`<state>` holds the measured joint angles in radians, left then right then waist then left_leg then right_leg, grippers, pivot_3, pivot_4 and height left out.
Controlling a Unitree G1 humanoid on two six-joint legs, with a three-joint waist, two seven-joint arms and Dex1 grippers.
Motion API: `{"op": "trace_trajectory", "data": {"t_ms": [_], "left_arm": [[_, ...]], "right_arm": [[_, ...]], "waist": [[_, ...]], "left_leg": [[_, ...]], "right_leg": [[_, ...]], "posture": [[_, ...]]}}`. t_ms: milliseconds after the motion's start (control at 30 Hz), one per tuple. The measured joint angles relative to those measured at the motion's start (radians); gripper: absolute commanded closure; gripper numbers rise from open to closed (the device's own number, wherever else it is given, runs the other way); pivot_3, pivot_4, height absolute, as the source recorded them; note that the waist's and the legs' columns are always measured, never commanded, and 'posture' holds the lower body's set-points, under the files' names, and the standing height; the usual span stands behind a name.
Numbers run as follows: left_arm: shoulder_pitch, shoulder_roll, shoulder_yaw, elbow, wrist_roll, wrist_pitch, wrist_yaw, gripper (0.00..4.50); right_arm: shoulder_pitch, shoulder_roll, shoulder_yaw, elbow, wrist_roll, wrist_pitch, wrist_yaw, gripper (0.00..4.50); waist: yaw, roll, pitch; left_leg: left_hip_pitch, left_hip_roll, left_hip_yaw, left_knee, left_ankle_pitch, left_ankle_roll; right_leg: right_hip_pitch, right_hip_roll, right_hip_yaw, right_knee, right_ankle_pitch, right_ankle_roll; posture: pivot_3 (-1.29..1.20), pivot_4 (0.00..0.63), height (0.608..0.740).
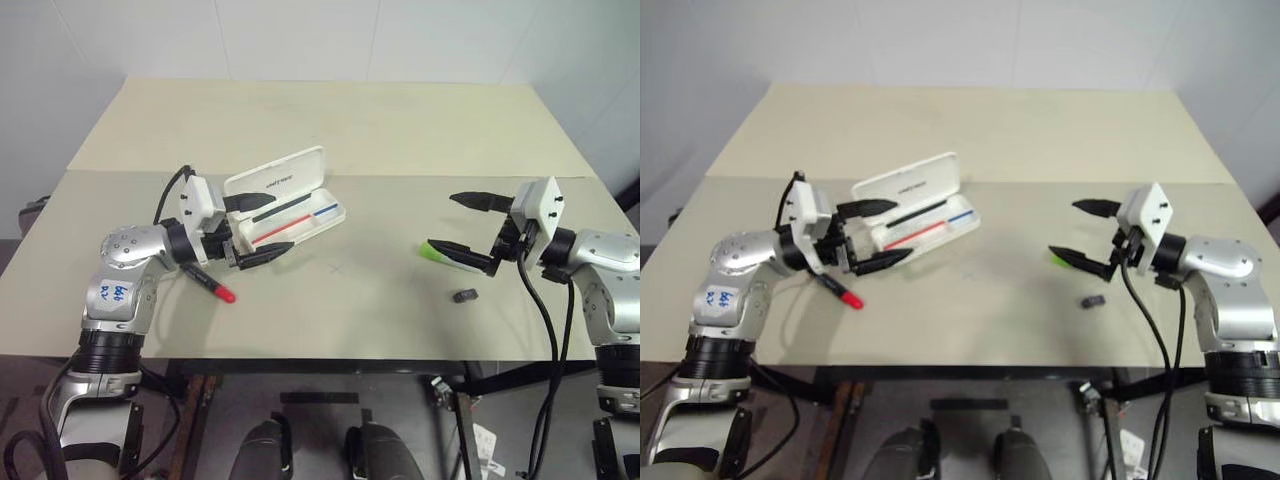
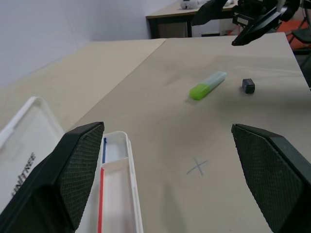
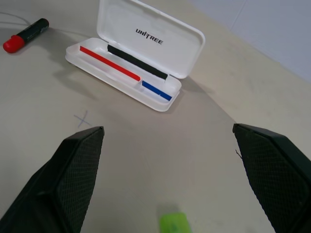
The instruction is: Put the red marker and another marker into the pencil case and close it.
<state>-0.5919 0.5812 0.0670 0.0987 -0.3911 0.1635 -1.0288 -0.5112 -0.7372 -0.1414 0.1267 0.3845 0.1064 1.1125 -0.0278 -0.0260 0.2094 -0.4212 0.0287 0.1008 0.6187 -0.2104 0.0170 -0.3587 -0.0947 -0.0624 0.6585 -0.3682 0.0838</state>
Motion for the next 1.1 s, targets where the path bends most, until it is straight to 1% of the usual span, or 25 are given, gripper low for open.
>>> {"op": "trace_trajectory", "data": {"t_ms": [167,400,567,733,833,933,1100], "left_arm": [[-0.004,0.0,0.0,0.028,0.013,-0.016,0.003,0.04],[-0.003,-0.004,0.002,0.035,0.037,-0.023,0.059,0.04],[0.077,0.008,0.017,0.008,0.05,-0.01,0.129,0.04],[0.168,0.028,0.051,-0.044,0.058,0.017,0.185,0.04],[0.199,0.033,0.051,-0.055,0.064,0.045,0.201,0.04],[0.202,0.041,0.045,-0.055,0.072,0.063,0.206,0.04],[0.164,0.046,0.012,-0.047,0.09,0.084,0.205,0.04]], "right_arm": [[-0.027,0.042,0.019,0.012,-0.003,-0.014,-0.013,0.0],[-0.038,0.067,0.046,0.037,-0.011,-0.023,-0.011,0.0],[-0.07,0.127,0.106,0.029,-0.011,-0.023,0.009,0.0],[-0.083,0.187,0.187,0.021,-0.022,-0.022,0.037,0.0],[-0.12,0.214,0.216,0.027,-0.023,-0.027,0.067,0.0],[-0.158,0.237,0.219,0.058,-0.025,-0.048,0.081,0.0],[-0.169,0.262,0.225,0.118,-0.033,-0.076,0.101,0.0]], "waist": [[0.001,0.0,0.0],[0.003,0.0,0.0],[-0.006,0.0,0.0],[-0.001,0.0,0.0],[0.003,0.0,0.0],[0.002,0.0,0.0],[0.0,0.0,0.0]], "left_leg": [[0.0,0.0,0.0,0.0,0.0,0.0],[-0.001,0.0,-0.001,0.001,0.0,0.0],[0.0,0.001,0.0,0.0,0.0,0.0],[0.0,0.0,0.0,0.0,0.0,0.0],[0.0,0.0,-0.002,0.001,-0.001,0.001],[0.0,0.0,-0.003,0.001,-0.001,0.0],[0.0,0.0,-0.003,0.0,0.0,0.0]], "right_leg": [[0.0,0.0,0.0,0.0,0.0,0.0],[0.0,0.0,0.0,0.0,0.0,0.0],[-0.001,0.0,0.0,0.001,0.0,0.0],[-0.001,-0.001,0.0,0.001,0.0,0.0],[0.0,-0.001,-0.001,0.001,0.0,0.0],[0.001,-0.002,-0.002,0.001,0.0,0.0],[0.0,-0.001,-0.003,0.001,0.0,0.0]], "posture": [[0.0,0.15,0.74],[0.0,0.15,0.74],[0.0,0.15,0.74],[0.0,0.15,0.74],[0.0,0.15,0.74],[0.0,0.15,0.74],[0.0,0.15,0.74]]}}
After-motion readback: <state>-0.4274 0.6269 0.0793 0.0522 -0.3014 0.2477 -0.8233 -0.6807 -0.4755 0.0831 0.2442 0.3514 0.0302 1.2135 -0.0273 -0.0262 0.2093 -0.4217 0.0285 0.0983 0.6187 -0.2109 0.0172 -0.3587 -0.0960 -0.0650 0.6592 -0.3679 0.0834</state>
